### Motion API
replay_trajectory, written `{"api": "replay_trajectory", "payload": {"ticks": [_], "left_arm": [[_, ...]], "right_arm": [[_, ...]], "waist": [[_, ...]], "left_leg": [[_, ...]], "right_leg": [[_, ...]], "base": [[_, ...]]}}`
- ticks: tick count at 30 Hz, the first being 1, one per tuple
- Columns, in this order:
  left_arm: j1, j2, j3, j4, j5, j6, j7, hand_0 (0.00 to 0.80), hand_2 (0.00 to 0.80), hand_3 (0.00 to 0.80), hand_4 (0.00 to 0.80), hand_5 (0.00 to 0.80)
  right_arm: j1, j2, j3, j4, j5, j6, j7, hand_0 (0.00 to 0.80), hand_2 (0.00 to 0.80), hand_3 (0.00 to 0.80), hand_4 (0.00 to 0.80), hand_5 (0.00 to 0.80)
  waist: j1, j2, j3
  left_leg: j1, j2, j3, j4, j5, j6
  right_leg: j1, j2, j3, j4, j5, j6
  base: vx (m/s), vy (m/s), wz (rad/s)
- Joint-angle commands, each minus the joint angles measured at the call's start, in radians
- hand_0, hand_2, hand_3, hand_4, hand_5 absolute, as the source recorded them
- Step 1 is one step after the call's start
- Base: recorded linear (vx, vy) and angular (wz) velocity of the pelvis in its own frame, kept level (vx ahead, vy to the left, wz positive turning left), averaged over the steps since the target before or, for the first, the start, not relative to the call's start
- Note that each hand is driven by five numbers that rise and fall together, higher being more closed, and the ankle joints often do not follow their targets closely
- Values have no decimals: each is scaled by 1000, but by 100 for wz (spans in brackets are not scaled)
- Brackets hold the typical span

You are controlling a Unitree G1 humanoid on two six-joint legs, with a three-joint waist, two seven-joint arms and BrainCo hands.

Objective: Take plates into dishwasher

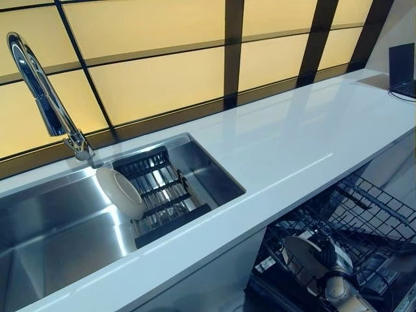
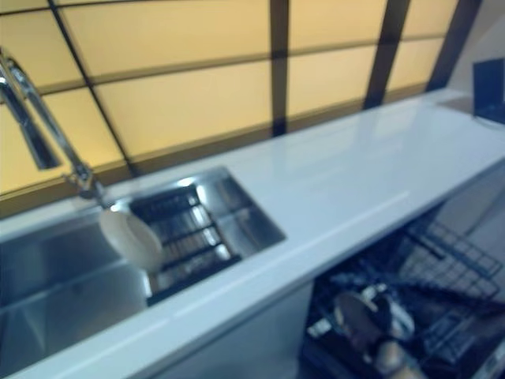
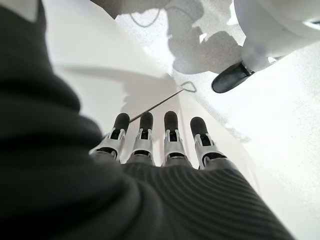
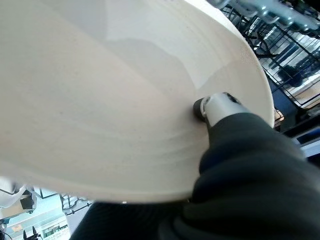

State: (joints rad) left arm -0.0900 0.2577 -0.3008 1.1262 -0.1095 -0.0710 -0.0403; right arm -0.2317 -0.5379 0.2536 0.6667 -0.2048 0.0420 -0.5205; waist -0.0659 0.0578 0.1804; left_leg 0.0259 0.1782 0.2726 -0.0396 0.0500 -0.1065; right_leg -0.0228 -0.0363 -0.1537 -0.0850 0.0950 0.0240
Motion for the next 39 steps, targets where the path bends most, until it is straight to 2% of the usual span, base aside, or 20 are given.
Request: {"api": "replay_trajectory", "payload": {"ticks": [1,8,18,24,34,35,36,39], "left_arm": [[-43,-1,-9,36,26,-10,14,0,0,0,0,0],[-53,-5,-21,36,28,-5,17,0,0,0,0,0],[-59,18,-27,50,44,-2,0,0,0,0,0,0],[-55,29,-33,46,52,2,-10,0,0,0,0,0],[-46,40,-32,41,57,-1,-21,0,0,0,0,0],[-45,41,-32,41,57,-1,-23,0,0,0,0,0],[-44,41,-32,40,57,-2,-23,0,0,0,0,0],[-42,41,-30,36,54,1,-22,0,0,0,0,0]], "right_arm": [[37,118,91,-79,39,-41,36,800,800,800,800,800],[28,110,75,-52,79,-51,51,800,800,800,800,800],[-74,43,16,53,124,-18,121,800,800,800,800,800],[-116,12,-18,97,149,-22,144,800,800,800,800,800],[-133,-13,-45,105,144,-27,155,791,791,791,791,791],[-133,-16,-45,103,143,-25,159,53,53,53,53,53],[-133,-17,-46,102,141,-25,159,0,0,0,0,0],[-127,-29,-45,85,103,-20,164,0,0,0,0,0]], "waist": [[-11,-40,-6],[-7,-42,-7],[16,-40,-11],[29,-39,-13],[35,-42,-14],[35,-42,-15],[35,-42,-15],[33,-45,-17]], "left_leg": [[-103,-8,-3,-33,106,-4],[-99,-5,-1,-32,106,-5],[-92,-5,-11,-30,106,-7],[-90,-7,-20,-29,108,-6],[-88,-9,-26,-30,109,-5],[-88,-9,-25,-30,110,-6],[-88,-8,-25,-30,110,-6],[-86,-8,-23,-29,109,-6]], "right_leg": [[14,-5,0,47,-79,-1],[23,-4,-4,42,-79,-3],[38,-3,-22,36,-77,-5],[47,-2,-28,35,-75,-6],[56,0,-28,31,-73,-4],[57,0,-28,30,-74,-4],[58,0,-28,30,-74,-5],[61,1,-27,29,-74,-5]], "base": [[0,0,0],[0,0,0],[6,-21,1],[0,0,0],[0,0,0],[0,0,0],[0,0,0],[0,0,0]]}}
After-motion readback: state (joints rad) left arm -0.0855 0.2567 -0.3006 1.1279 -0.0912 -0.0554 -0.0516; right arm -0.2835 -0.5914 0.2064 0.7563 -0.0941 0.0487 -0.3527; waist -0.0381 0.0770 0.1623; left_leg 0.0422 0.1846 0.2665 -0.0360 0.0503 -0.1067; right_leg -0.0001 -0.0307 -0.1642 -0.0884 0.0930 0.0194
